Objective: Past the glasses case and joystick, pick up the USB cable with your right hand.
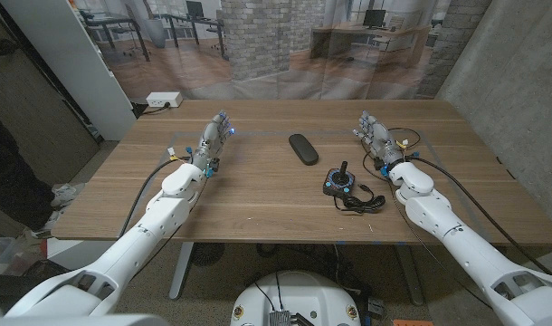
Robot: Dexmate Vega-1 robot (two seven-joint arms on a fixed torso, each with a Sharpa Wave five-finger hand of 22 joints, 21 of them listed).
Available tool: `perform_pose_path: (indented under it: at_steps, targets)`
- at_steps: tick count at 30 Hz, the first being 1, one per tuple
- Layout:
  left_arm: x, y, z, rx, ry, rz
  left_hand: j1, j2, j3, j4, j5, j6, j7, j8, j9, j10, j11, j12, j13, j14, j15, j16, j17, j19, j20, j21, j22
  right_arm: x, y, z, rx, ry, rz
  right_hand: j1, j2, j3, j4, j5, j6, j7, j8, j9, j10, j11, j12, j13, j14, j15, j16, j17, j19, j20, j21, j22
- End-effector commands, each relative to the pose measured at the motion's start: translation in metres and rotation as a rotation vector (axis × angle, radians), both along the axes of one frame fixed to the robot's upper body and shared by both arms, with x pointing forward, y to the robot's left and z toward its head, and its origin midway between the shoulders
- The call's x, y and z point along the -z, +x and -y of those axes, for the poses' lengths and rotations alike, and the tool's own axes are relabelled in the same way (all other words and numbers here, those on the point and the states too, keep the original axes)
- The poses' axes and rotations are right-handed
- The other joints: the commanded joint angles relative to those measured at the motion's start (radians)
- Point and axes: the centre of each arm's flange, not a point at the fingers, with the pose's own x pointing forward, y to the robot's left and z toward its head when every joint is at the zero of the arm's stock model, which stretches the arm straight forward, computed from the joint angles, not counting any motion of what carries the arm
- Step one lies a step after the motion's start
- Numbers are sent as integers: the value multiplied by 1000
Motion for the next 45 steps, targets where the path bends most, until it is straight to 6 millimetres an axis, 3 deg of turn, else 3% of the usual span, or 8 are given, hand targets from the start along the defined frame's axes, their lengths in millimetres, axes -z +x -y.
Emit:
perform_pose_path:
  at_steps: [1, 20, 45]
  targets:
    - [-11, 0, -9, -10, -37, 22, 8, 37, 8, 0, 6, -7, 1, 7, 2, -12, 0, 4, 4, -10, 2, 6, 4, -8, 1, 5, 5, 2, 1, 1, 16, -54, -13, 10, 3, 6, -2, 5, 1, 8, 5, 2, 0, 9, 5, 3, -2, 9, 8, 1, 6, 1, 6, 4]
    - [-7, 0, -13, -14, -48, 17, 6, 37, 10, 0, 5, -7, 1, 7, 2, -10, -1, 5, 4, -8, 2, 6, 4, -6, 0, 2, 5, -5, -3, 0, 31, -76, 4, 13, 7, 3, -8, 4, 0, 8, 5, 2, 0, 9, 5, 3, -1, 10, 8, 2, 7, 1, 6, 4]
    - [-5, 2, -14, -16, -55, 14, 5, 35, 12, -1, 5, -5, 0, 7, 2, -10, -1, 4, 4, -8, 2, 6, 4, -4, 1, -2, 5, -37, -15, 5, 113, -184, 73, 22, 12, -1, -20, 4, 3, 8, 6, 3, 3, 11, 6, 3, 1, 12, 8, 2, 10, 1, 7, 4]
